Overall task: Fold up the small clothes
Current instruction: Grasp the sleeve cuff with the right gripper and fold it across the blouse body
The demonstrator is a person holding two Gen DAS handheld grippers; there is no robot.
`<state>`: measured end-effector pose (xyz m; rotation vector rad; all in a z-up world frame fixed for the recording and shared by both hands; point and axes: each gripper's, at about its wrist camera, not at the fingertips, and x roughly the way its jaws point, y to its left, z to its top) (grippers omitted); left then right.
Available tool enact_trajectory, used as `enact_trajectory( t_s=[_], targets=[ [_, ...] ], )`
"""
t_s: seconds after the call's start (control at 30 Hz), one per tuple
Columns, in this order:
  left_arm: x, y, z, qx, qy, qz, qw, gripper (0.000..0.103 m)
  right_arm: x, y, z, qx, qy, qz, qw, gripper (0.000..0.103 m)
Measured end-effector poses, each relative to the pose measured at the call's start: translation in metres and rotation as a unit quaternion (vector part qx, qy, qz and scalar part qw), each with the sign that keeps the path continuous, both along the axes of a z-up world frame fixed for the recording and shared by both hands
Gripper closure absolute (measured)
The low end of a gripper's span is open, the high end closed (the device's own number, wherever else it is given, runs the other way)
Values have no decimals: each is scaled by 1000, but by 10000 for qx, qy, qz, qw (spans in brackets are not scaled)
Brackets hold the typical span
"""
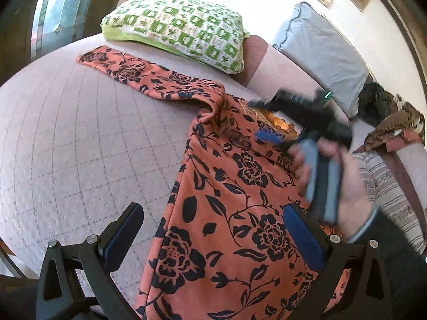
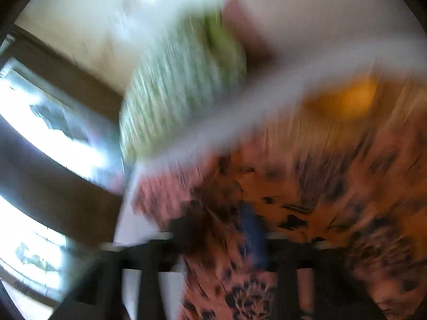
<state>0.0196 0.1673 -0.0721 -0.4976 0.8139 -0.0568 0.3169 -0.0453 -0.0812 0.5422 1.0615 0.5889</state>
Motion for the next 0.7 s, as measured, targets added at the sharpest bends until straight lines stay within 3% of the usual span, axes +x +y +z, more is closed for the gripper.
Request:
enact_trajectory(
  t_s=[0.03, 0.07, 0.2, 0.33, 0.4, 0.43, 0.47, 0.53, 0.67, 0.7],
  targets=[
    [0, 2, 0, -5, -15, 22, 10000, 0, -1, 4, -23, 143, 343, 124, 9992, 29],
    [0, 3, 0, -7, -24, 38, 10000, 0, -1, 3, -26, 271, 424, 170, 9986, 29],
    [3, 0, 0, 18, -26, 41, 10000, 0, -10, -29, 0, 194, -105, -13, 9998, 25],
    [6, -5, 2, 29, -38, 22, 10000, 0, -13, -87, 11, 157, -288, -591, 9977, 17],
    [8, -5, 2, 21, -6, -2, 10000, 0, -14, -115, -3, -72, -164, -704, 9974, 16],
    [10, -4, 2, 9, 38, -21, 10000, 0, -7, -128, -18, -339, 77, -867, 9956, 17],
    [11, -2, 2, -34, 69, -8, 10000, 0, -2, -151, -35, -327, 514, -1143, 9916, 24],
    [18, 6, 4, -169, 93, 67, 9998, 0, -9, -178, -30, 471, 653, -1328, 9879, 23],
    [45, 41, 17, -511, 97, 327, 9981, 0, -32, -183, 6, 464, -172, -1012, 9936, 19],
    [55, 54, 21, -550, 48, 430, 9976, 0, -36, -189, 2, 319, -131, -1119, 9931, 19]
  ],
)
